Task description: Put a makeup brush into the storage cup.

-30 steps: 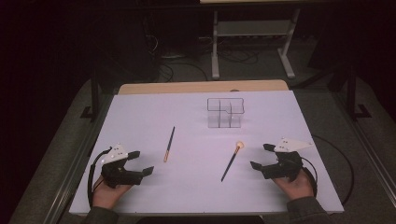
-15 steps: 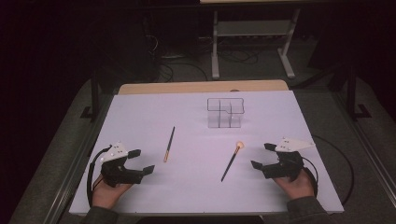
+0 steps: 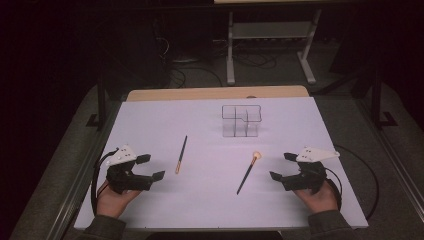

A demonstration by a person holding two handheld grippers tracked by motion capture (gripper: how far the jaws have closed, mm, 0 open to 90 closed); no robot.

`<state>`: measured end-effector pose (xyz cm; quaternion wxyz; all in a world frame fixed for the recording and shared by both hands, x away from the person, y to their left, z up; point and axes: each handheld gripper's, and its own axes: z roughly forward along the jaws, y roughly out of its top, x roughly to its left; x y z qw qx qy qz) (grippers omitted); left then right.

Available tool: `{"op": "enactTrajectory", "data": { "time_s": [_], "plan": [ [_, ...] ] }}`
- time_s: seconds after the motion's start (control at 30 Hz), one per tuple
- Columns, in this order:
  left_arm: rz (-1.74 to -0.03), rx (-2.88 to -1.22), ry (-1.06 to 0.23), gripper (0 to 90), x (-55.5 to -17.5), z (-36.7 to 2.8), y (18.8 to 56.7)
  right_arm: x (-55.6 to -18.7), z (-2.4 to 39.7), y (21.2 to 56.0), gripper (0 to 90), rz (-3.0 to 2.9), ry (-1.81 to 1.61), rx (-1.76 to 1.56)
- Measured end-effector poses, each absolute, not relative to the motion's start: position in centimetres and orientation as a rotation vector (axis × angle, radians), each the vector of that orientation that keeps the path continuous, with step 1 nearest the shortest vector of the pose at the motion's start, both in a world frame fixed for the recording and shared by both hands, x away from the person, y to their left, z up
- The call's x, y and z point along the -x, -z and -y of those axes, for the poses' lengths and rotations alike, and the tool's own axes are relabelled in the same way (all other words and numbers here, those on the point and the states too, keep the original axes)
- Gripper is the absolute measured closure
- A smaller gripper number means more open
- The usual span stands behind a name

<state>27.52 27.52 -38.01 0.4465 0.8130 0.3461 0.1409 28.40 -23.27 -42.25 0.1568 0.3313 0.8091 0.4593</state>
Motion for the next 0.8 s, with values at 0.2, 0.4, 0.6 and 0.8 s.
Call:
{"op": "enactTrajectory", "data": {
  "time_s": [0.2, 0.4, 0.6, 0.8],
  "plan": [
    [-0.847, -2.022, -0.342, 19.4, -27.9, -27.4, 37.3, -28.4, 23.2, 42.2, 14.1, -2.319, -1.314, -0.948],
    [-0.842, -2.033, -0.328, 20.3, -28.5, -27.1, 36.8, -28.5, 23.2, 42.3, 14.1, -2.320, -1.314, -0.947],
    [-0.845, -2.025, -0.313, 21.5, -29.0, -26.7, 36.5, -28.5, 23.2, 42.2, 14.1, -2.320, -1.312, -0.947],
    [-0.843, -2.041, -0.320, 21.5, -29.6, -26.2, 36.1, -28.5, 23.3, 42.2, 14.1, -2.321, -1.312, -0.950]
  ]
}}
